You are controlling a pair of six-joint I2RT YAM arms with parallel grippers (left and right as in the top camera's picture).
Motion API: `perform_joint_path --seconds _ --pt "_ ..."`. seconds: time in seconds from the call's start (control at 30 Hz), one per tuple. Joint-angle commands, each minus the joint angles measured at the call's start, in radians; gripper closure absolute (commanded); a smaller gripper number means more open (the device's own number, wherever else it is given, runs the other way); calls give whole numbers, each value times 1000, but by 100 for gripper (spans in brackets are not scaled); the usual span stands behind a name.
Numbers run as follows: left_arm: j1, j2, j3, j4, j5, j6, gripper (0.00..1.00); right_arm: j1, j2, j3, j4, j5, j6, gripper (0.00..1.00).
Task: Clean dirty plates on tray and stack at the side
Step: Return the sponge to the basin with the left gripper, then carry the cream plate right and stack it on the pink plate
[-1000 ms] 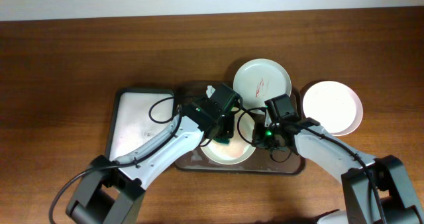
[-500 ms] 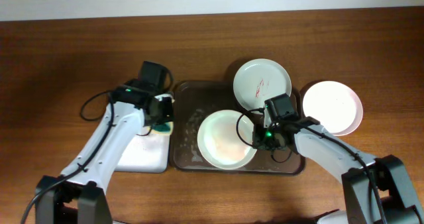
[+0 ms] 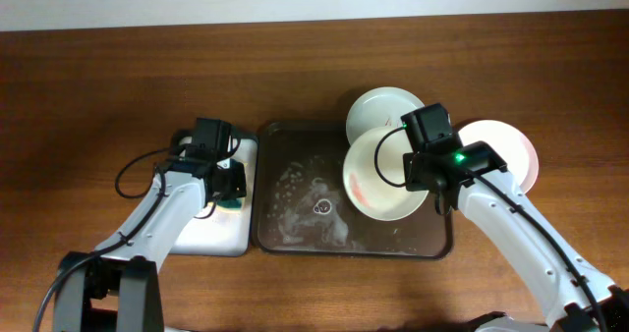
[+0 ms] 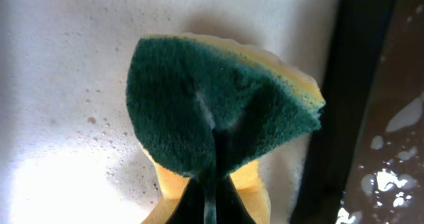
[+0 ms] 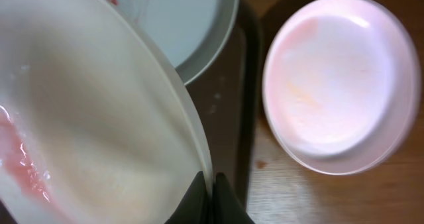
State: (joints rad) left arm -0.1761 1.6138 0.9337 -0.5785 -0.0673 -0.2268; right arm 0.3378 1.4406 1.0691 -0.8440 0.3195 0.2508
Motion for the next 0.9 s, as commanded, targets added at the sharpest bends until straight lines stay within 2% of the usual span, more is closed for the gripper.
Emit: perform_joint_path --seconds 0.0,0.1,0.13,0.2,0.23,0.33,0.4,0.47,0.63,0.7,0.77,0.87 --pt "3 -8 -23 25 0 15 100 87 -36 56 -21 219 -8 96" --pt "3 -8 -23 26 0 11 99 192 -36 69 -32 379 -8 96" --pt "3 -8 -23 25 0 11 87 232 -36 69 -31 439 -8 96" --pt "3 -8 -23 25 0 11 41 309 -36 69 -31 596 -8 96" --pt "3 -8 -23 25 0 12 36 330 -36 69 -31 645 -8 96" --pt "3 -8 -23 29 0 12 33 423 -36 69 -23 819 -8 96" --pt "3 -8 -23 43 -1 12 28 467 -36 69 -5 877 -8 96" --pt "3 -8 -23 58 -8 11 27 489 -36 69 6 896 -8 96" --pt "3 -7 -35 136 -20 12 25 500 -36 69 28 897 -8 96" --pt "3 8 -39 163 -21 12 20 500 -36 69 30 897 -8 96" --pt "3 31 -39 166 -27 12 19 497 -36 69 41 892 -6 96" --pt "3 85 -39 171 -27 11 18 435 -37 69 51 700 92 96"
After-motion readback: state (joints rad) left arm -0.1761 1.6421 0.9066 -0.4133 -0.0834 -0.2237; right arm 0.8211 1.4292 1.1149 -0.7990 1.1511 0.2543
